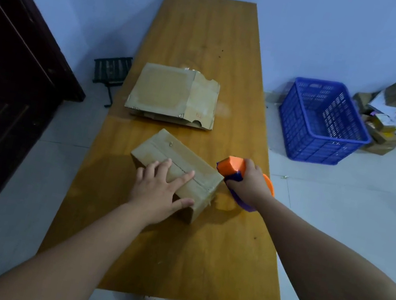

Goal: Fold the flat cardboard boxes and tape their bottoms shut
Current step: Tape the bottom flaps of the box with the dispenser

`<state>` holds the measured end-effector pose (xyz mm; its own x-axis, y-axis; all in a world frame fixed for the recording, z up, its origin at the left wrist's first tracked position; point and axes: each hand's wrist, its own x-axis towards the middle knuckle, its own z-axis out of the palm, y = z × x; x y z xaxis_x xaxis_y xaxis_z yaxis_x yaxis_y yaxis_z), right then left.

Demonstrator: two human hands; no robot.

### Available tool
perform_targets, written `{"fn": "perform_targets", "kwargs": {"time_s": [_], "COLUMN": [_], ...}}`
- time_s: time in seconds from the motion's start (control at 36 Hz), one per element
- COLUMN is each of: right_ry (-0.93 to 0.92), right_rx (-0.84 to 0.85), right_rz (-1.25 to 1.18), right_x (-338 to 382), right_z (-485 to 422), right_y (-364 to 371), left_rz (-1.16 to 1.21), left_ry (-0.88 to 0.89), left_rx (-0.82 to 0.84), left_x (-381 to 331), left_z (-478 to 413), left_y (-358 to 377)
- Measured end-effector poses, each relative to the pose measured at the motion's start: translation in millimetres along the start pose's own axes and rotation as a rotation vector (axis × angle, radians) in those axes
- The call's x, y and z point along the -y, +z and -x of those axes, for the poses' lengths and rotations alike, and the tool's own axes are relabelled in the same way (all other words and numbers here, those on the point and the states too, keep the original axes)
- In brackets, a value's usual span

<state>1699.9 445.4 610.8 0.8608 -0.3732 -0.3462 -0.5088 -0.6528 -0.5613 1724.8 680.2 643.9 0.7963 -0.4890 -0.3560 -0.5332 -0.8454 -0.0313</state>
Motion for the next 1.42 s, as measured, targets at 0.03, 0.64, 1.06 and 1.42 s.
{"fn": "perform_targets", "kwargs": {"time_s": [0.03, 0.64, 1.06, 1.42], "right_ry": [0.009, -0.026, 0.006, -0.061], "right_rx": [-0.035, 0.436, 0.576, 0.688], "right_rz": [-0.05, -1.108, -1.13, -0.863], "right_x": [2, 86, 87, 93], "right_z": [-1, 46, 53, 57], "right_y": [-5, -67, -56, -33], "left_rz": [-0.02, 0.059, 0.333, 1.179], "left_ry": [0.002, 0.083, -0.201, -0.397], "left_rx": [0.001, 0.197, 0.122, -0.289], "left_x": [-3, 9, 7, -4], "left_z": [0, -31, -19, -11], "left_y": [-2, -32, -18, 1]}}
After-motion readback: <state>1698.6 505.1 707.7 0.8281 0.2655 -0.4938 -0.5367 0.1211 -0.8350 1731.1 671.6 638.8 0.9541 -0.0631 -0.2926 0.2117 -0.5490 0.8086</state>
